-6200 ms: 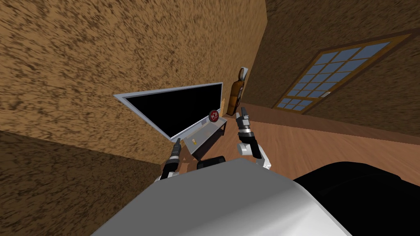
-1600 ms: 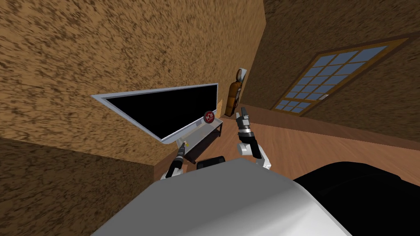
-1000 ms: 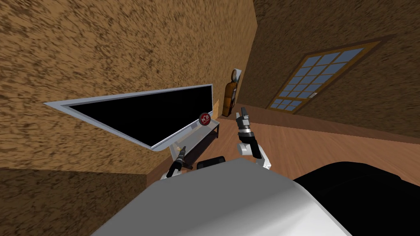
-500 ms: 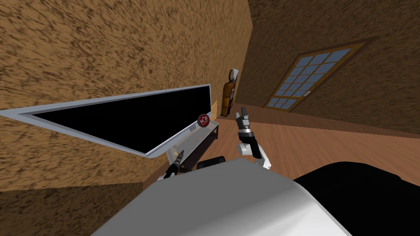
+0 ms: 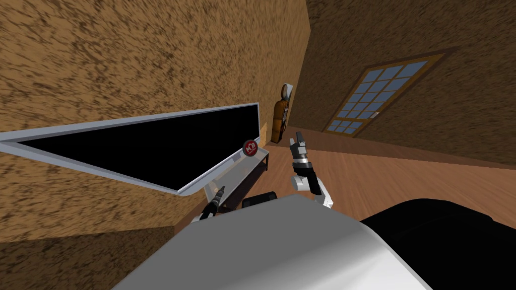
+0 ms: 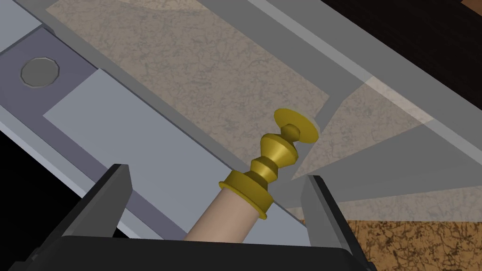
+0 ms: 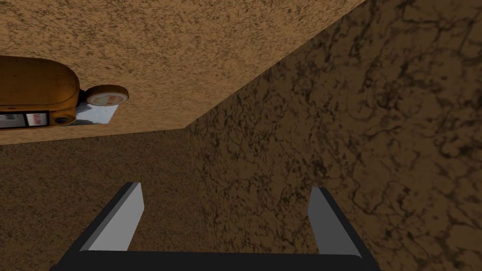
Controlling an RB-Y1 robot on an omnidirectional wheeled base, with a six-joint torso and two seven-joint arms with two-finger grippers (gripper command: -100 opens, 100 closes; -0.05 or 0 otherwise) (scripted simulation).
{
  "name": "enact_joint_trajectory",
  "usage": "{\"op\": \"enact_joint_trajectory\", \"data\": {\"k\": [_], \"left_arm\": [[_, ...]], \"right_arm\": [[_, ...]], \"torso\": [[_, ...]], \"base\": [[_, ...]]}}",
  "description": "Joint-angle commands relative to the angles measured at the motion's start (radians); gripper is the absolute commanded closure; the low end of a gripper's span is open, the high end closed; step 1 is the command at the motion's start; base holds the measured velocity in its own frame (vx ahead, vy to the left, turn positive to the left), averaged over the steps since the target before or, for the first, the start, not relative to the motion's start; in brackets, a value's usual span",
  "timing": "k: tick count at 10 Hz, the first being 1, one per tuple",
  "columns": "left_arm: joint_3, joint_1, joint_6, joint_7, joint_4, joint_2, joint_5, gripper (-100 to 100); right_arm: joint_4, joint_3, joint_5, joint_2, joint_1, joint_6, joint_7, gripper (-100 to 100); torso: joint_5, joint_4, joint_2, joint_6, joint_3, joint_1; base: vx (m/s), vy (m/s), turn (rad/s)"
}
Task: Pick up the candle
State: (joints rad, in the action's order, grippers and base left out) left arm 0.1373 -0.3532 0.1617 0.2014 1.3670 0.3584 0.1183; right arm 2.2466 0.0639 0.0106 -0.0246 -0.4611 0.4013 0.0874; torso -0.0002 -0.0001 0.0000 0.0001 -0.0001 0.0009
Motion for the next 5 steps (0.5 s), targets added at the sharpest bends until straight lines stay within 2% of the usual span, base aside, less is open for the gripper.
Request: {"op": "enact_joint_trajectory", "data": {"k": [1,3,4,5], "left_arm": [[-0.006,0.017,-0.020,0.001,-0.037,-0.008,0.005,-100],[-0.013,0.039,-0.041,0.002,-0.082,-0.018,0.011,-100],[-0.011,0.033,-0.034,0.001,-0.069,-0.015,0.009,-100],[-0.012,0.034,-0.036,0.002,-0.072,-0.016,0.010,100]], "right_arm": [[0.000,0.000,0.000,0.000,0.000,0.000,0.000,0],[0.000,0.000,0.000,0.000,0.000,0.000,0.000,0],[0.000,0.000,0.000,0.000,0.000,0.000,0.000,0],[0.000,0.000,0.000,0.000,0.000,0.000,0.000,0]], "torso": [[0.000,0.000,0.000,0.000,0.000,0.000],[0.000,0.000,0.000,0.000,0.000,0.000],[0.000,0.000,0.000,0.000,0.000,0.000],[0.000,0.000,0.000,0.000,0.000,0.000]], "base": [[0.000,0.000,0.000],[0.000,0.000,0.000],[0.000,0.000,0.000],[0.000,0.000,0.000]]}}
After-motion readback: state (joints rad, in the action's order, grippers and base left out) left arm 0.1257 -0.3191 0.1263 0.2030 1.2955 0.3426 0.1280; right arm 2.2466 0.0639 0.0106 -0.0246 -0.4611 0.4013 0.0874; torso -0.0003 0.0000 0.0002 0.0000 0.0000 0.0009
